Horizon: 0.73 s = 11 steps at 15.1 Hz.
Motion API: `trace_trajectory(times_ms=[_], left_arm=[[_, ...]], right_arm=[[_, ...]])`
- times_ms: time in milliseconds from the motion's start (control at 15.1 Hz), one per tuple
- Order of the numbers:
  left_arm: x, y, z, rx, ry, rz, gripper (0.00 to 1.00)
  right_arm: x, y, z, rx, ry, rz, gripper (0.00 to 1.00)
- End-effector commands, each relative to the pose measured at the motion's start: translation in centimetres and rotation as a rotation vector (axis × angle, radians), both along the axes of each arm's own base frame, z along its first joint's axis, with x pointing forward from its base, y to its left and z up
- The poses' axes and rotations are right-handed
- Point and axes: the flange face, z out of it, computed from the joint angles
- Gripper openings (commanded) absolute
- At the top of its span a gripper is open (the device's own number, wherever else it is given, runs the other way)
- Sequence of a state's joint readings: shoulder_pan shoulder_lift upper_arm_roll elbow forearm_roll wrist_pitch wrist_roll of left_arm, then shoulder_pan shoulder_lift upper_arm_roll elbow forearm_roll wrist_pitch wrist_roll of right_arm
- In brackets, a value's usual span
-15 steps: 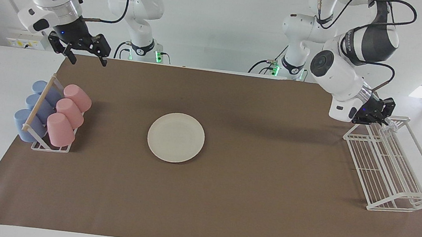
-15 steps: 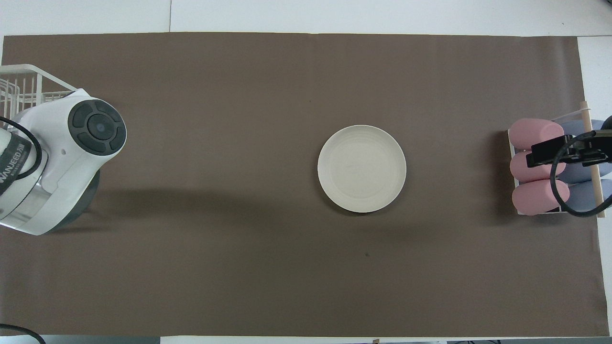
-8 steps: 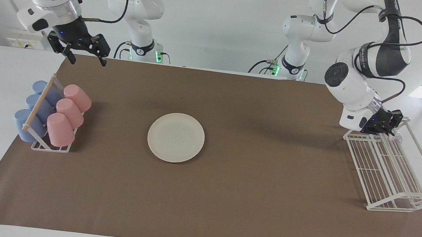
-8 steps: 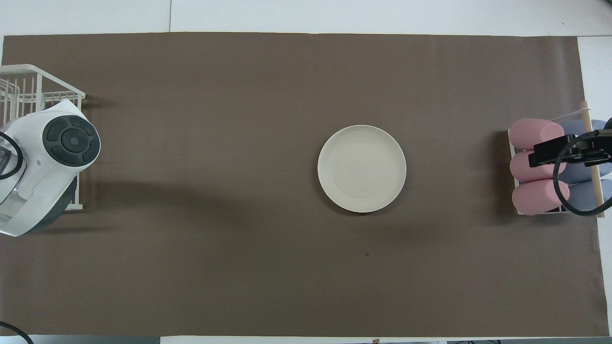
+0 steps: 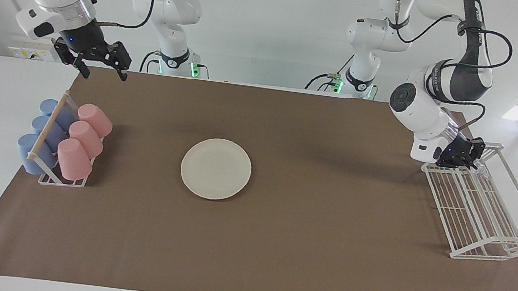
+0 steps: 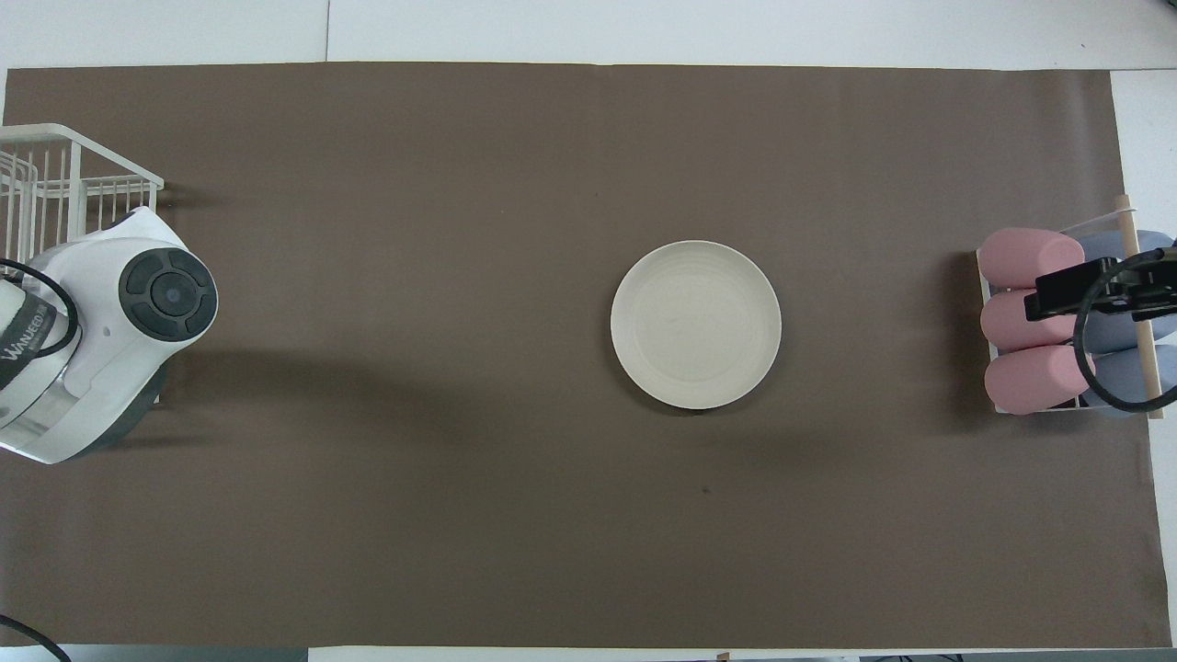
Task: Wipe plate with sponge
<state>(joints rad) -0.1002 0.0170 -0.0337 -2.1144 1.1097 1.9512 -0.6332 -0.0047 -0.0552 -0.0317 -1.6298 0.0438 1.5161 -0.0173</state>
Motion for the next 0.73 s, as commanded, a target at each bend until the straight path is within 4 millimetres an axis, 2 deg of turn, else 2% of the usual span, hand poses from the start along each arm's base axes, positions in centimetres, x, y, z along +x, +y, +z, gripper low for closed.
trace_trajectory(times_ms=[0,463,529,595,661], left_arm=[[-1.51,-0.09,-1.00,0.002,-0.016,-0.010,0.00],[-2.00,-0.39,-1.65,-0.013,-0.061,0.019,0.00],[-1.99,-0.41,-1.65,-0.013,-0.060,0.017,0.03],[-2.00,-0.39,-1.65,-0.013,-0.061,0.019,0.25],[-2.02,-0.38,-1.66,-0.014,-0.062,0.022,0.53]], right_arm=[[-0.28,-0.07,0.08,-0.014,-0.017,0.003,1.00],[-0.33,0.01,0.15,-0.014,-0.017,0.005,1.00],[-0.33,0.01,0.15,-0.014,-0.017,0.005,1.00],[-0.33,0.01,0.15,-0.014,-0.017,0.005,1.00],[-0.33,0.01,0.15,-0.014,-0.017,0.005,1.00]])
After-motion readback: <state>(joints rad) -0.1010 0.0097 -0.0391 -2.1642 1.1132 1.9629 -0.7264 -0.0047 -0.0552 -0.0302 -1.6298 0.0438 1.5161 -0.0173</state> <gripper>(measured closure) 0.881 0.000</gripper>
